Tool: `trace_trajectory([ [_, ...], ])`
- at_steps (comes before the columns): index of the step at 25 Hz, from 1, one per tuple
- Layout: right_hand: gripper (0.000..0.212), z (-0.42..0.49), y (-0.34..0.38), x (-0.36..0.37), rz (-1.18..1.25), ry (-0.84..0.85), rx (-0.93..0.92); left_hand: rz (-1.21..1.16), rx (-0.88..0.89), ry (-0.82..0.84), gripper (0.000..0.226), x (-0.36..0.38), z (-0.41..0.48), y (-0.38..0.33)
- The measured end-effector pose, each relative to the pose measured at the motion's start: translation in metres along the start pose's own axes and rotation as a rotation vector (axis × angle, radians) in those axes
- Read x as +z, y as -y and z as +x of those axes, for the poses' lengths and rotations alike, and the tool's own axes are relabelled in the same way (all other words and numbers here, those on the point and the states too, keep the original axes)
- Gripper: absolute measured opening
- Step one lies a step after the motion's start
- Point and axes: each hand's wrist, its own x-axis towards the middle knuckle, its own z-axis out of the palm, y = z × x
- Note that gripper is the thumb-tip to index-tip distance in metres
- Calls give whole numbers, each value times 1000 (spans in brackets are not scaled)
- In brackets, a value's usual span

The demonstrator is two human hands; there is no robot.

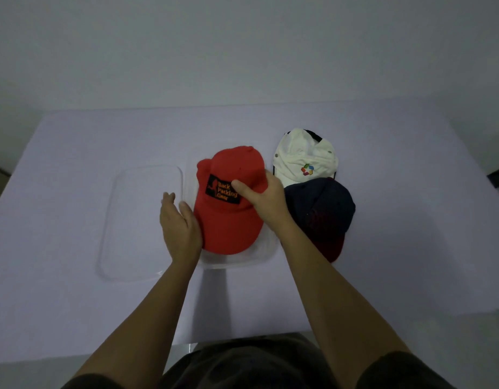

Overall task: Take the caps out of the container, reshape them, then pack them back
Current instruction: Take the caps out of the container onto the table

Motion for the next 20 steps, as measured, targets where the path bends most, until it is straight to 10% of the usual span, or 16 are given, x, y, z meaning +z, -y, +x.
trace_trajectory([
  [12,44,-29,37,-206,163,-362,-136,49,150,581,58,97,-84,-68],
  [20,51,-15,-8,-299,155,-483,0,359,232,590,62,122,-100,-61],
])
